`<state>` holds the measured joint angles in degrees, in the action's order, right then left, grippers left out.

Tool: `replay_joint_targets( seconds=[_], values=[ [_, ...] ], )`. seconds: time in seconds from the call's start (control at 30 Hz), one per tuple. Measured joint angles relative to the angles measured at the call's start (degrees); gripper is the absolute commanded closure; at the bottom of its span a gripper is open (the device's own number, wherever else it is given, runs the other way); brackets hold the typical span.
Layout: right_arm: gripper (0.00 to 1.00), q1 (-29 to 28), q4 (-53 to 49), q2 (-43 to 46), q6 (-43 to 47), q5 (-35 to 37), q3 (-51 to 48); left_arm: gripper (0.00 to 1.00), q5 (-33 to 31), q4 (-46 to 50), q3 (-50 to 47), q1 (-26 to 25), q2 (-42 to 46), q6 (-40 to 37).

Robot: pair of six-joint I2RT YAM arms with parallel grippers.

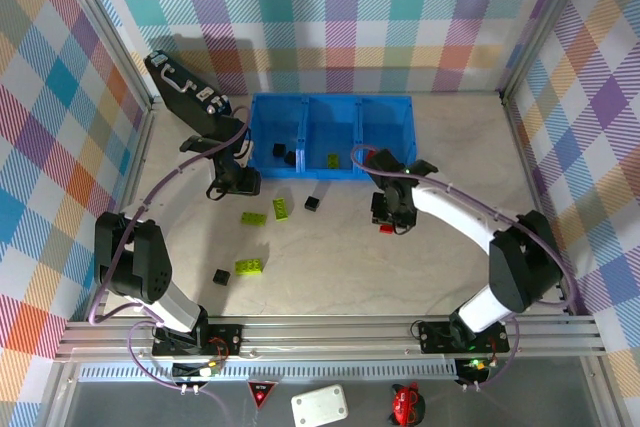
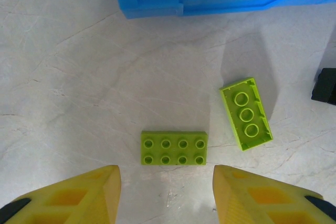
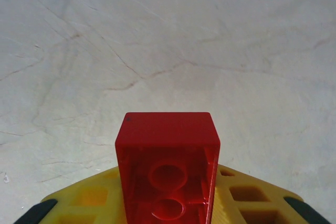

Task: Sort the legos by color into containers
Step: Pick up the lego from the bottom-center of the table, then place the lego in the container.

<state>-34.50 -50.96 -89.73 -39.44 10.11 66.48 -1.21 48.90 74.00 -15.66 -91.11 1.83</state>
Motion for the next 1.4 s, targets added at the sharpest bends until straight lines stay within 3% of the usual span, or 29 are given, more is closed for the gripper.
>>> replay_joint_targets(
  seconds=[0.37, 0.97, 1.4],
  values=[
    [0.68, 4.90, -4.70, -12.68, 12.83, 1.22, 18.64, 0.50, 0.02, -0.02, -0.42, 0.00, 0.48, -0.02],
    [0.67, 12.96, -8.74, -36.57, 22.47, -1.38, 53.33, 0.50, 0.26, -1.29, -0.72, 0.04, 1.07, 0.00],
    [0.64, 16.98, -5.62, -48.24, 24.81, -8.50, 65.07, 0.51, 0.63, -1.40, -1.25, 0.04, 1.16, 0.02]
  ],
)
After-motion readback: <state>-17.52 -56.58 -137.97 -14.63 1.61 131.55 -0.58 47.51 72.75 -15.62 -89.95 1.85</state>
